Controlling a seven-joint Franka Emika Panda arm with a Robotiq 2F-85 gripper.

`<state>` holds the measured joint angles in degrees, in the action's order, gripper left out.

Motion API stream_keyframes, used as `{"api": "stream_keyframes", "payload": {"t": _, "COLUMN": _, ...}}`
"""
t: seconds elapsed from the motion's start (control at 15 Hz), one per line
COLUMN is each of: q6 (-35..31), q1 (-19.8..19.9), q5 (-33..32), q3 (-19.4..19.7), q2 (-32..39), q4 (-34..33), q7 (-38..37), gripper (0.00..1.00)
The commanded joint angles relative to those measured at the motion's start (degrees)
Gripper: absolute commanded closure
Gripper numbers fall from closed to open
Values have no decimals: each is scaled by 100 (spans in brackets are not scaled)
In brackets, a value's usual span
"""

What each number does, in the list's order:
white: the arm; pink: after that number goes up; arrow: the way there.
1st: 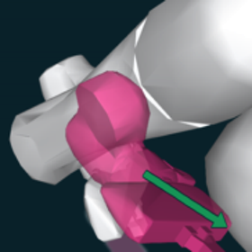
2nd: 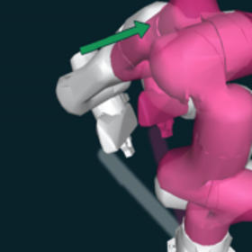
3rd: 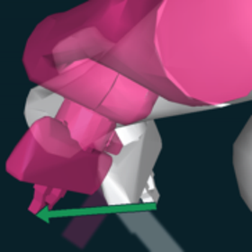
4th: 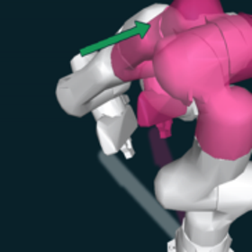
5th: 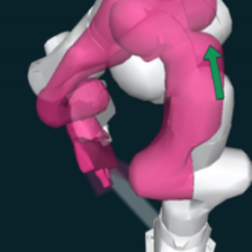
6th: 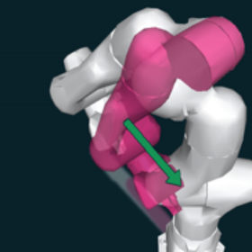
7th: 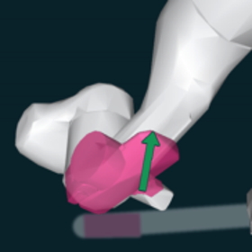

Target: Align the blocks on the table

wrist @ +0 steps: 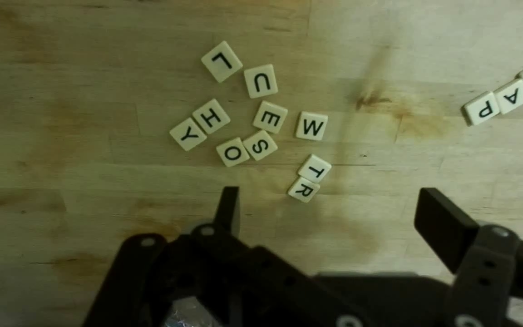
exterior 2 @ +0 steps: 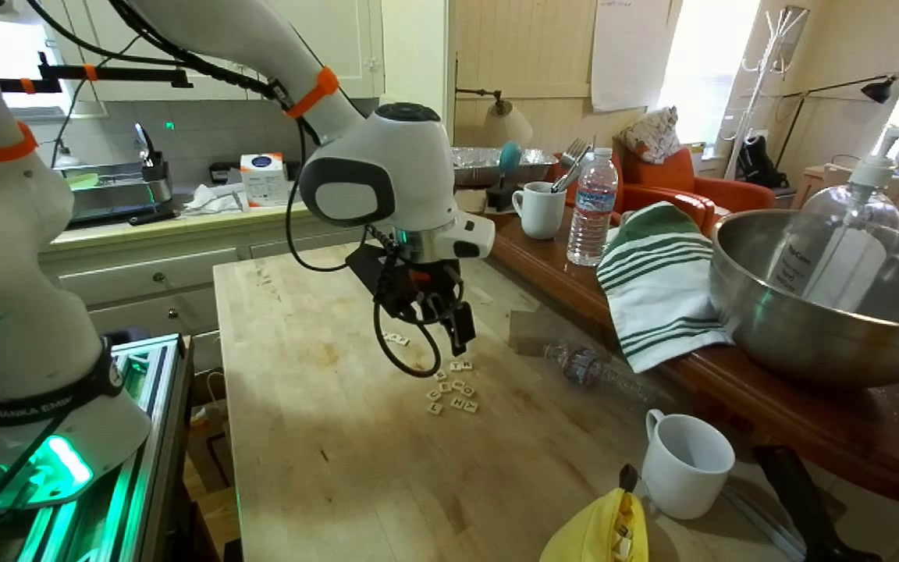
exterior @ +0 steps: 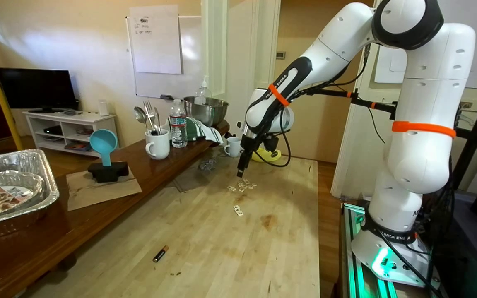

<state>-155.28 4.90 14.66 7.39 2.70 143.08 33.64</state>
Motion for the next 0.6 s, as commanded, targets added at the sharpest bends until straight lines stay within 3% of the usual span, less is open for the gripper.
{"api": "stream_keyframes", "payload": {"t": 0.0, "q6": -368, "q1": 85, "q5": -80, "q3": -125, "q2": 362, "q4": -98, "q7": -376, "gripper": 26}}
{"api": "stream_keyframes", "payload": {"t": 0.07, "q6": -438, "q1": 102, "q5": -96, "q3": -141, "q2": 449, "q4": -128, "q7": -451, "gripper": 30}}
{"api": "stream_keyframes", "payload": {"t": 0.53, "q6": -733, "q1": 294, "q5": -318, "q3": -251, "q2": 946, "q4": -307, "q7": -838, "gripper": 85}}
